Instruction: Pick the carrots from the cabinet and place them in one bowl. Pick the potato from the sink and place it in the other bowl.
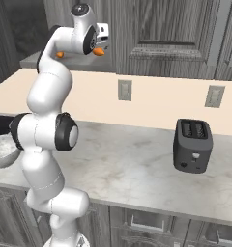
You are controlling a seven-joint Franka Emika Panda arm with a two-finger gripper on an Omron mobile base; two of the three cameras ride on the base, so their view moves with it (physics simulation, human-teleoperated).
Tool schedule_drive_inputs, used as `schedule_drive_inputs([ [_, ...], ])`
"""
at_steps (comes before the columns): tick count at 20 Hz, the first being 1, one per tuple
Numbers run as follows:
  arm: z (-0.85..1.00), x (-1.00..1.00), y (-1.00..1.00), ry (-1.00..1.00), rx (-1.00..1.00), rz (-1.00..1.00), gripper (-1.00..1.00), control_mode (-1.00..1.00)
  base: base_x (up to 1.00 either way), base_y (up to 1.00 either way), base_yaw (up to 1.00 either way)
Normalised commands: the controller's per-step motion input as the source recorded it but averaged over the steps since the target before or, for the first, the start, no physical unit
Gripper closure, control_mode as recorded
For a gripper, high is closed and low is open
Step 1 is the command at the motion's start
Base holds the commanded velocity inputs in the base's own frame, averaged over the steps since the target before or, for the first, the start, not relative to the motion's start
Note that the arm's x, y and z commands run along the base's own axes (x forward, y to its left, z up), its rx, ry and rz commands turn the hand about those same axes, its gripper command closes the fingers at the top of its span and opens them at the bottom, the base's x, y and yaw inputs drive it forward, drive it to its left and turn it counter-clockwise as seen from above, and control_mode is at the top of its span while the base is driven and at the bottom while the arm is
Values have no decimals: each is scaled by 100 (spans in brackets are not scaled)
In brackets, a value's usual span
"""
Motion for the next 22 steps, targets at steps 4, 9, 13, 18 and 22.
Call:
schedule_drive_inputs([
  [4, -4, 17, 0, 0, 0, 0, -100, -100, 0, 0, 0],
  [9, -14, 0, 0, 0, 0, 0, -100, -100, 0, 0, 0],
  [13, -31, -11, 0, 0, 0, 0, -100, -100, 0, 0, 0],
  [18, -25, -5, 0, 0, 0, 0, -100, -100, 0, 0, 0],
  [22, -14, 0, 0, 0, 0, 0, -100, -100, 0, 0, 0],
])
